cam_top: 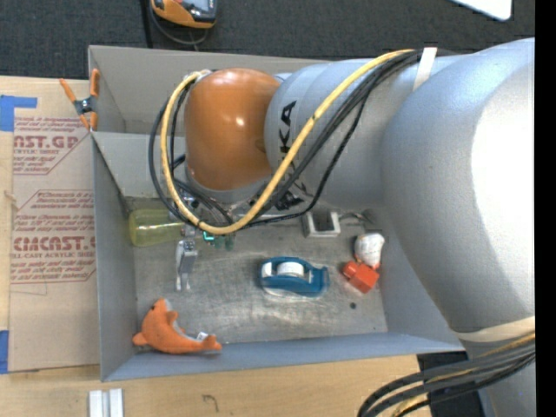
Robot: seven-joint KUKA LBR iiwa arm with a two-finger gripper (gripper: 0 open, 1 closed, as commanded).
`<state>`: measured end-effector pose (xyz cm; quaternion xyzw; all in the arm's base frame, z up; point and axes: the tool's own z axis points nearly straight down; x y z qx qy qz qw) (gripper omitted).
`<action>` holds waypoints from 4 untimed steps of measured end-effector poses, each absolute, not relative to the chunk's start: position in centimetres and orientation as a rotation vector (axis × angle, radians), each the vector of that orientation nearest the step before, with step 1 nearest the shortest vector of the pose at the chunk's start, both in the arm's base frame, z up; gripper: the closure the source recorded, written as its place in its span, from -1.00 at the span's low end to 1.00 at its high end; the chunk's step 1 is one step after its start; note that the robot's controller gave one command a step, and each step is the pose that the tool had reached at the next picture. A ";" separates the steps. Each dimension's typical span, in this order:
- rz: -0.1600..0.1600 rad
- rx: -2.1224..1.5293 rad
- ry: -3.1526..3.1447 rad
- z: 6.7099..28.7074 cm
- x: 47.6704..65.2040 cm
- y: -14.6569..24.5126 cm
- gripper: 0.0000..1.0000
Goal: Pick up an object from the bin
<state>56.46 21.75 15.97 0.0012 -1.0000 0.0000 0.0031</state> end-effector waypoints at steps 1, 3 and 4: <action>-0.002 0.000 -3.143 16.4 56.7 21.6 -1.00; -0.002 -0.140 -3.140 11.6 59.3 23.9 -1.00; 0.000 -0.216 -3.135 11.1 59.1 21.4 -1.00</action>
Offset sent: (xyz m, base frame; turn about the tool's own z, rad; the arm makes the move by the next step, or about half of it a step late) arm 0.0282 0.0227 -0.0419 0.0536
